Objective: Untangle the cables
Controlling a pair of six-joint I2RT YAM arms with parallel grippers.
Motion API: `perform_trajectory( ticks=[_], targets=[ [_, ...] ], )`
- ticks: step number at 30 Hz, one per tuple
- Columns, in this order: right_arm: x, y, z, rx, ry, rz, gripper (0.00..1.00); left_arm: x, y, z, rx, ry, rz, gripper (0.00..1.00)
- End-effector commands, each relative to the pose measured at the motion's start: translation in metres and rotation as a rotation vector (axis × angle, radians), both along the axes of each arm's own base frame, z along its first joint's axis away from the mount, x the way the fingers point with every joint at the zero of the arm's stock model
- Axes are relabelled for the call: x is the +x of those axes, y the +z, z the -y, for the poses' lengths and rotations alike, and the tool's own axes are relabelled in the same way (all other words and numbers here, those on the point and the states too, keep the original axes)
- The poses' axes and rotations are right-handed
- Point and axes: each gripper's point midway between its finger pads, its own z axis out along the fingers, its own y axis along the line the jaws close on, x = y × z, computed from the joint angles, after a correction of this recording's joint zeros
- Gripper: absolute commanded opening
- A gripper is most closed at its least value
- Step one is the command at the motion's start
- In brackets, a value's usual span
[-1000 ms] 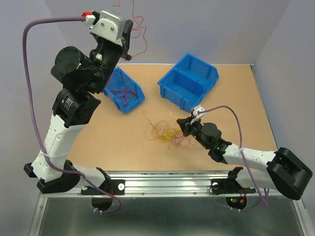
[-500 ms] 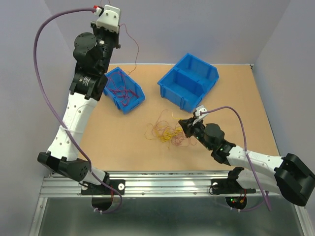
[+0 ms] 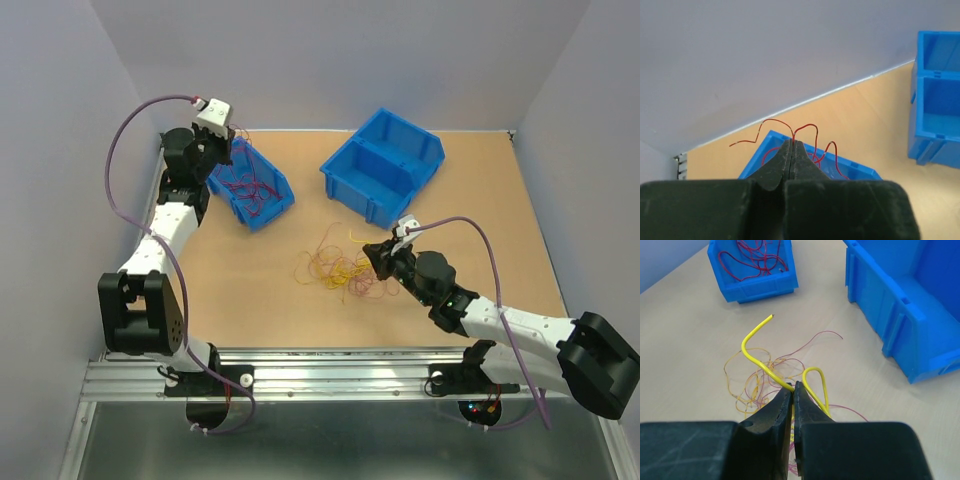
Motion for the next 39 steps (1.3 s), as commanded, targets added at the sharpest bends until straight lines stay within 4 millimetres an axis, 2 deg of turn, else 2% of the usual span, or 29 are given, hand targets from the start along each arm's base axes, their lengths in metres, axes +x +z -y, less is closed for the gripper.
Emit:
perform_trajectory(
  ticks=[1,2,4,9,13,16,17,18,20,21,23,24,25,27,28,29,30,32,33,34,36,39],
  targets=[
    [-0.001,0.002,0.001,0.011,-0.008,0.013,0.07,0.008,0.005,-0.003,-0.063,-0.092,0.08,0.0],
    [0.0,0.001,0.002,0.011,-0.012,0.012,0.07,0.008,-0.008,-0.012,-0.078,-0.097,0.049,0.0],
    [-0.001,0.002,0.002,0.011,-0.012,0.012,0.07,0.007,-0.026,-0.014,-0.08,-0.116,0.013,0.0],
    [-0.002,0.004,0.003,0.02,-0.013,0.016,0.07,-0.006,-0.071,-0.005,-0.03,-0.188,-0.08,0.0],
    [-0.002,0.005,0.004,0.024,-0.013,0.018,0.07,-0.011,-0.094,-0.014,0.041,-0.144,-0.141,0.0],
    [-0.002,0.005,0.003,0.027,-0.015,0.016,0.07,-0.016,-0.118,-0.011,0.086,-0.117,-0.24,0.0],
    [-0.001,0.006,0.004,0.029,-0.016,0.017,0.07,-0.018,-0.135,-0.022,0.12,-0.068,-0.315,0.0],
    [-0.001,0.006,0.003,0.029,-0.016,0.015,0.07,-0.014,-0.139,-0.007,0.136,-0.091,-0.342,0.0],
    [-0.001,0.005,0.001,0.028,-0.012,0.011,0.07,-0.017,-0.161,-0.009,0.152,-0.073,-0.465,0.0],
    [-0.001,0.005,0.001,0.028,-0.012,0.011,0.07,-0.007,-0.164,-0.009,0.154,-0.075,-0.493,0.0],
    [0.0,0.004,0.0,0.025,-0.009,0.008,0.07,-0.007,-0.179,-0.012,0.158,-0.063,-0.586,0.0],
    [0.0,0.004,0.0,0.025,-0.01,0.008,0.07,0.002,-0.171,-0.011,0.152,-0.056,-0.58,0.0],
    [0.001,0.003,0.0,0.022,-0.012,0.005,0.07,0.005,-0.184,-0.013,0.156,-0.048,-0.614,0.0],
    [0.002,0.003,0.0,0.021,-0.016,0.005,0.07,0.013,-0.186,-0.015,0.161,-0.027,-0.625,0.09],
    [0.002,0.002,0.0,0.019,-0.017,0.003,0.07,0.015,-0.192,-0.016,0.165,-0.019,-0.636,0.17],
    [0.002,0.003,0.0,0.02,-0.018,0.004,0.07,0.017,-0.192,-0.017,0.165,-0.015,-0.634,0.28],
    [0.002,0.002,0.0,0.02,-0.018,0.004,0.07,0.018,-0.189,-0.018,0.163,-0.006,-0.626,0.32],
    [0.001,0.002,0.001,0.021,-0.02,0.004,0.07,0.019,-0.171,-0.019,0.154,0.006,-0.581,0.43],
    [0.001,0.002,0.001,0.024,-0.02,0.004,0.07,0.019,-0.163,-0.018,0.151,0.007,-0.56,0.45],
    [0.001,0.004,0.001,0.027,-0.018,0.005,0.07,0.016,-0.145,-0.018,0.148,0.011,-0.523,0.48],
    [0.0,0.005,0.001,0.032,-0.014,0.007,0.07,0.012,-0.121,-0.015,0.136,-0.002,-0.474,0.54],
    [-0.004,0.02,-0.005,0.066,0.023,0.029,0.04,-0.006,-0.074,-0.003,0.126,-0.035,-0.371,0.68]
  ],
)
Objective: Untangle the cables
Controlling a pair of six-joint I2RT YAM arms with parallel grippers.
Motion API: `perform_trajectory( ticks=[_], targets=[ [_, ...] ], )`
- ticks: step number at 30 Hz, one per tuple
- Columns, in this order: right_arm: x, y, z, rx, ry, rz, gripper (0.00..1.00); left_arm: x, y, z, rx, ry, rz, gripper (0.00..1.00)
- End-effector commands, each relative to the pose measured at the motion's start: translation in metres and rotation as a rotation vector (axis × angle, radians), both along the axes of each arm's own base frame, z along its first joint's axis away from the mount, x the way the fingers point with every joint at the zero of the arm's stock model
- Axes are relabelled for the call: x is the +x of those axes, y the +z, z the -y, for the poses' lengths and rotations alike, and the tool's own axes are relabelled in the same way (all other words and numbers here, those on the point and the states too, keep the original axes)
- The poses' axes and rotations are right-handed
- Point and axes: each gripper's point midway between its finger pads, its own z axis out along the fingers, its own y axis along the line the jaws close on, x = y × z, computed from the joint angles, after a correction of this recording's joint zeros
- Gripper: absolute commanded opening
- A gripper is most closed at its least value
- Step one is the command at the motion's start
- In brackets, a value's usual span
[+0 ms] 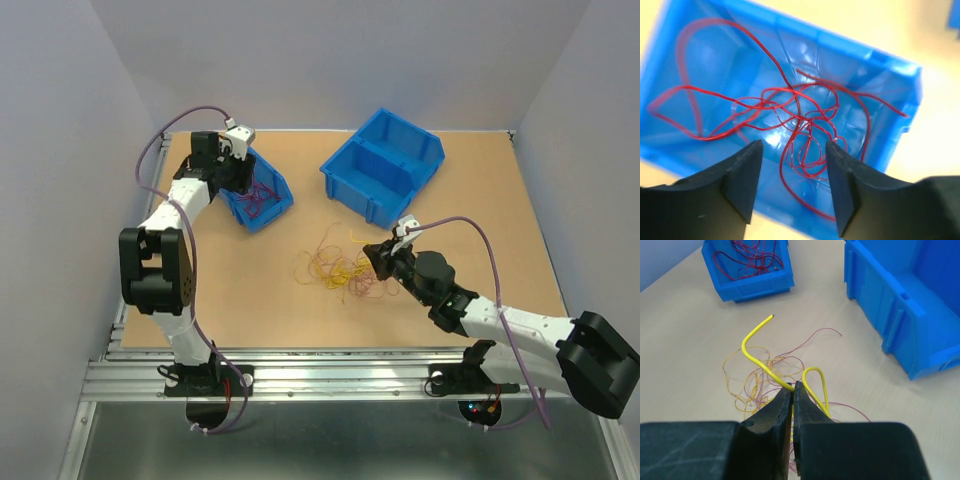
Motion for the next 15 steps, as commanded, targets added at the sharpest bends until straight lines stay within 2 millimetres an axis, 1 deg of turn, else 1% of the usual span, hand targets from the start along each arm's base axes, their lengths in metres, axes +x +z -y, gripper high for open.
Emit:
perform_trajectory(
  ticks=[1,2,3,4,5,6,7,8,9,10,11,12,13,14,15],
  targets=[
    [-0.006,0.03,-0.008,0.078,0.046,0.056,0.04,-0.015,0.117,0.016,-0.04,-0.039,0.267,0.74],
    [-0.008,0.036,-0.009,0.089,0.058,0.066,0.03,-0.021,0.121,0.022,-0.043,-0.049,0.279,0.76],
    [-0.009,0.042,-0.011,0.101,0.075,0.075,0.01,-0.031,0.14,0.026,-0.052,-0.058,0.322,0.78],
    [-0.01,0.051,-0.012,0.12,0.081,0.09,0.01,-0.033,0.135,0.034,-0.058,-0.074,0.317,0.79],
    [-0.012,0.069,-0.013,0.151,0.089,0.119,0.01,-0.044,0.158,0.05,-0.075,-0.11,0.38,0.87],
    [-0.013,0.08,-0.013,0.169,0.097,0.14,0.0,-0.053,0.164,0.062,-0.087,-0.136,0.404,0.87],
    [-0.017,0.091,-0.016,0.187,0.123,0.159,0.01,-0.069,0.168,0.071,-0.103,-0.159,0.421,0.88],
    [-0.021,0.112,-0.016,0.224,0.14,0.193,0.01,-0.081,0.183,0.097,-0.143,-0.232,0.485,0.89],
    [-0.027,0.122,-0.02,0.239,0.181,0.211,0.01,-0.093,0.174,0.109,-0.171,-0.271,0.475,0.9],
    [-0.031,0.13,-0.022,0.25,0.203,0.221,0.01,-0.11,0.187,0.119,-0.209,-0.318,0.52,0.91],
    [-0.036,0.147,-0.025,0.269,0.236,0.244,0.01,-0.127,0.197,0.145,-0.264,-0.42,0.567,0.91],
    [-0.038,0.154,-0.027,0.276,0.256,0.252,0.01,-0.14,0.182,0.156,-0.287,-0.468,0.554,0.91],
    [-0.042,0.162,-0.03,0.287,0.283,0.26,0.01,-0.155,0.187,0.167,-0.317,-0.513,0.579,0.91],
    [-0.043,0.167,-0.032,0.293,0.291,0.261,0.01,-0.17,0.192,0.185,-0.351,-0.579,0.62,0.91],
    [-0.044,0.175,-0.032,0.302,0.298,0.272,0.0,-0.173,0.189,0.184,-0.357,-0.584,0.632,0.9]
  ],
)
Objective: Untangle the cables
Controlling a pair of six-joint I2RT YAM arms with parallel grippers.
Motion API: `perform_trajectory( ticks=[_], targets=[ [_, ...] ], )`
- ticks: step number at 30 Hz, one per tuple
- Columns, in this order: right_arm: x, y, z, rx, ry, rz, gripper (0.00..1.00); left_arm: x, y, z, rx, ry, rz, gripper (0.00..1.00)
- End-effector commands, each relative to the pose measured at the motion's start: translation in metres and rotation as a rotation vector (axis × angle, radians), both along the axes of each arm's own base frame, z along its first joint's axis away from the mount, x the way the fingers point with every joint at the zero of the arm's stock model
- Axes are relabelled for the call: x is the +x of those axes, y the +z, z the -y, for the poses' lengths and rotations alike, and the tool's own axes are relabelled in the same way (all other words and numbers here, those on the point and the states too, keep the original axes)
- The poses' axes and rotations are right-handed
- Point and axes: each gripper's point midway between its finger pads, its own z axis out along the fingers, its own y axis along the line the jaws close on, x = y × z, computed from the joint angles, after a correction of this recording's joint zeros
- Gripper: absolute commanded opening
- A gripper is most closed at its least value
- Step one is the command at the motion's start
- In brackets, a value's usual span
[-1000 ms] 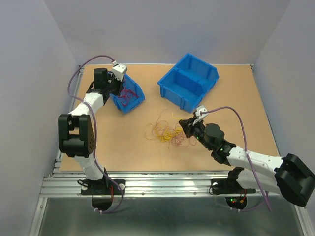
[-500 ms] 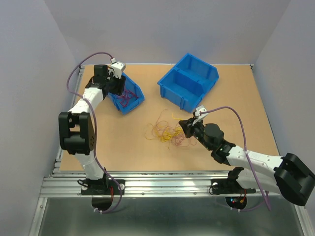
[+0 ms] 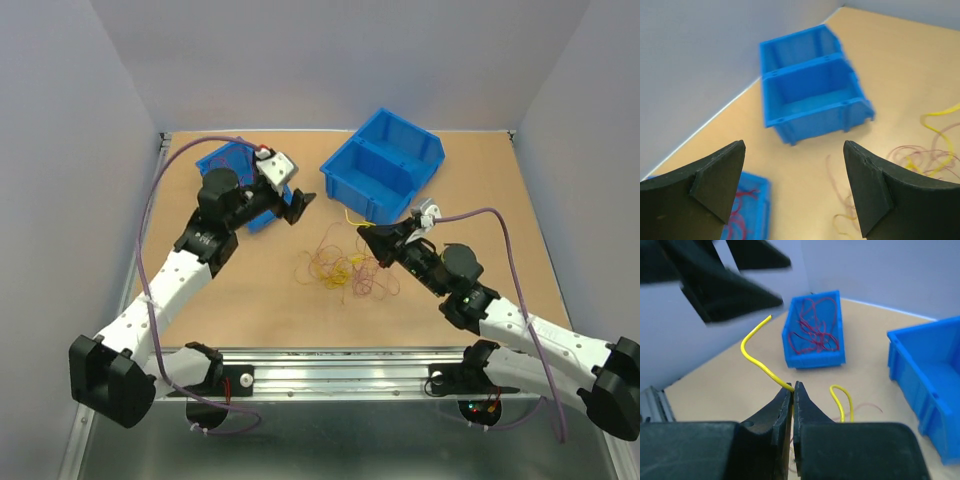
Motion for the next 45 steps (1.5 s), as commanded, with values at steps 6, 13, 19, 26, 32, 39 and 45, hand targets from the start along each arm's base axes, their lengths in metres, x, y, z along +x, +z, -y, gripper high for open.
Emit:
perform_trajectory(
  ticks=[6,13,19,26,32,39,45],
  targets=[
    [-0.011,0.098,-0.02,0.103,0.116,0.136,0.01,-0.075,-0.036,0.051,-0.113,-0.28,0.151,0.86],
    [-0.005,0.11,-0.021,0.109,0.093,0.151,0.01,-0.088,-0.063,0.056,-0.078,-0.358,0.151,0.85],
    [-0.005,0.112,-0.021,0.108,0.095,0.156,0.01,-0.082,-0.075,0.072,-0.072,-0.389,0.13,0.83],
    [-0.006,0.112,-0.02,0.108,0.094,0.161,0.0,-0.079,-0.098,0.089,-0.034,-0.423,0.094,0.78],
    [-0.006,0.111,-0.019,0.109,0.088,0.16,0.01,-0.077,-0.107,0.103,-0.012,-0.447,0.073,0.56],
    [0.0,0.082,0.004,0.105,-0.02,0.113,0.13,-0.074,-0.1,0.099,-0.001,-0.399,0.1,0.0],
    [0.026,-0.002,0.082,0.043,-0.446,-0.087,0.53,-0.078,-0.06,0.079,-0.04,-0.306,0.14,0.0]
  ],
)
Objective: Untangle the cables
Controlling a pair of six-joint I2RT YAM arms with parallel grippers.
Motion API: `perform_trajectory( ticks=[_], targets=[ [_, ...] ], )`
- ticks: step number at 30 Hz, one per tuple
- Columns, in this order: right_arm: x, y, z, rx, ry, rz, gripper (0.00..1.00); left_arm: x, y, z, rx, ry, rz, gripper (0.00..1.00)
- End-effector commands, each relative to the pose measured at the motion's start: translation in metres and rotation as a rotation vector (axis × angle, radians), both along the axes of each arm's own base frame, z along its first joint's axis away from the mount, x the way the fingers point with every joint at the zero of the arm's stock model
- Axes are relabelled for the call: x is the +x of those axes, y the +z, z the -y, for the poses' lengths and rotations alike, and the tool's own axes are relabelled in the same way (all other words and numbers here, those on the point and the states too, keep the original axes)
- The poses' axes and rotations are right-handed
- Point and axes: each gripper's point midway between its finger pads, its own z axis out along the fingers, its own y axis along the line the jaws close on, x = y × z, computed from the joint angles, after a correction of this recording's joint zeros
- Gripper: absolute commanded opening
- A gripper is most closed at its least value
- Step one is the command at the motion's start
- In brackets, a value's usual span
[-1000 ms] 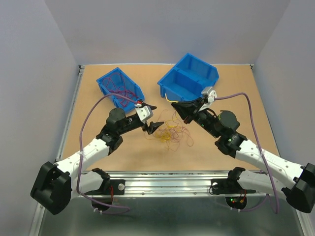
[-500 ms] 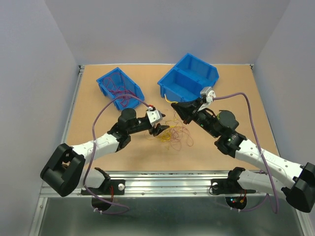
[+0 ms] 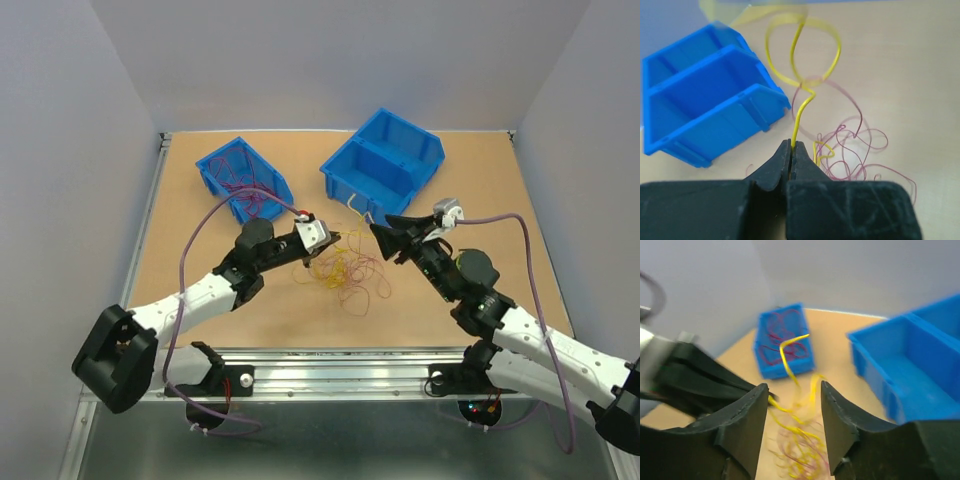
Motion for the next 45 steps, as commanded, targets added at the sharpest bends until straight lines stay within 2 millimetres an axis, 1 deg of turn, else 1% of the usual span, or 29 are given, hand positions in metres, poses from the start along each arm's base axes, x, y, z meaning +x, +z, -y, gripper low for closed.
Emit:
perform_trajectory(
  ticks=[1,3,4,5,7,8,10,11,12,14,15,16,18,19,20,23,24,25,26,28,30,34,37,39,42,43,44,45],
  targets=[
    [0.022,-0.043,0.065,-0.006,-0.359,-0.137,0.61,0.003,0.068,-0.01,-0.102,0.072,0.107,0.0],
    [0.018,-0.045,0.067,-0.025,-0.355,-0.143,0.68,0.008,0.079,-0.014,-0.1,0.109,0.088,0.0],
    [0.017,-0.047,0.064,-0.037,-0.335,-0.142,0.68,0.008,0.074,-0.014,-0.087,0.11,0.071,0.0],
    [0.012,-0.045,0.054,-0.042,-0.271,-0.129,0.72,0.006,0.082,-0.014,-0.091,0.106,0.078,0.0],
    [0.006,-0.045,0.04,-0.068,-0.185,-0.092,0.76,0.004,0.085,-0.014,-0.093,0.096,0.084,0.0],
    [0.002,-0.045,0.026,-0.091,-0.111,-0.062,0.8,0.001,0.086,-0.014,-0.093,0.083,0.084,0.0],
    [-0.001,-0.048,0.012,-0.13,-0.042,-0.038,0.81,-0.001,0.086,-0.013,-0.092,0.071,0.079,0.0],
    [-0.005,-0.05,0.0,-0.153,0.02,-0.024,0.81,-0.003,0.087,-0.012,-0.091,0.064,0.077,0.0],
    [0.0,-0.056,-0.009,-0.188,0.039,-0.024,0.81,-0.003,0.086,-0.012,-0.089,0.062,0.075,0.0],
    [-0.001,-0.062,-0.024,-0.224,0.103,-0.022,0.81,-0.003,0.086,-0.012,-0.087,0.061,0.067,0.0],
    [0.004,-0.068,-0.031,-0.254,0.114,-0.029,0.81,-0.003,0.087,-0.012,-0.087,0.059,0.07,0.0],
    [0.005,-0.072,-0.035,-0.267,0.125,-0.033,0.81,-0.003,0.087,-0.012,-0.088,0.059,0.069,0.0],
    [0.009,-0.072,-0.041,-0.273,0.134,-0.024,0.8,-0.004,0.086,-0.012,-0.086,0.057,0.069,0.0],
    [0.013,-0.077,-0.046,-0.288,0.135,-0.031,0.8,-0.005,0.087,-0.013,-0.089,0.057,0.07,0.0],
    [0.015,-0.079,-0.047,-0.29,0.135,-0.032,0.79,-0.005,0.087,-0.013,-0.087,0.056,0.07,0.0],
    [0.023,-0.08,-0.05,-0.288,0.117,-0.028,0.66,-0.008,0.087,-0.013,-0.088,0.047,0.071,0.0],
    [0.025,-0.077,-0.05,-0.274,0.103,-0.025,0.57,-0.008,0.086,-0.014,-0.086,0.05,0.071,0.0],
    [0.027,-0.076,-0.048,-0.265,0.087,-0.027,0.57,-0.008,0.085,-0.014,-0.085,0.048,0.07,0.0],
    [0.031,-0.077,-0.043,-0.257,0.049,-0.034,0.49,-0.008,0.086,-0.014,-0.086,0.05,0.073,0.0],
    [0.033,-0.074,-0.039,-0.235,0.023,-0.028,0.43,-0.01,0.085,-0.015,-0.086,0.047,0.073,0.0],
    [0.032,-0.072,-0.035,-0.22,0.008,-0.02,0.43,-0.012,0.087,-0.014,-0.089,0.033,0.073,0.0],
    [0.029,-0.069,-0.037,-0.205,0.03,-0.014,0.43,-0.015,0.086,-0.011,-0.087,0.01,0.06,0.0],
    [0.029,-0.069,-0.039,-0.202,0.037,-0.008,0.41,-0.015,0.084,-0.01,-0.08,0.004,0.047,0.0],
    [0.03,-0.069,-0.041,-0.2,0.037,-0.006,0.38,-0.016,0.084,-0.009,-0.079,0.0,0.046,0.0],
    [0.034,-0.07,-0.042,-0.2,0.028,-0.008,0.2,-0.017,0.085,-0.009,-0.081,-0.005,0.046,0.0],
    [0.036,-0.07,-0.042,-0.196,0.022,-0.014,0.08,-0.018,0.086,-0.01,-0.083,-0.005,0.048,0.0],
    [0.042,-0.069,-0.036,-0.18,-0.027,-0.028,0.02,-0.018,0.088,-0.011,-0.086,-0.004,0.054,0.0],
    [0.046,-0.07,-0.03,-0.163,-0.072,-0.05,0.01,-0.012,0.089,-0.015,-0.086,0.04,0.055,0.0]
  ],
)
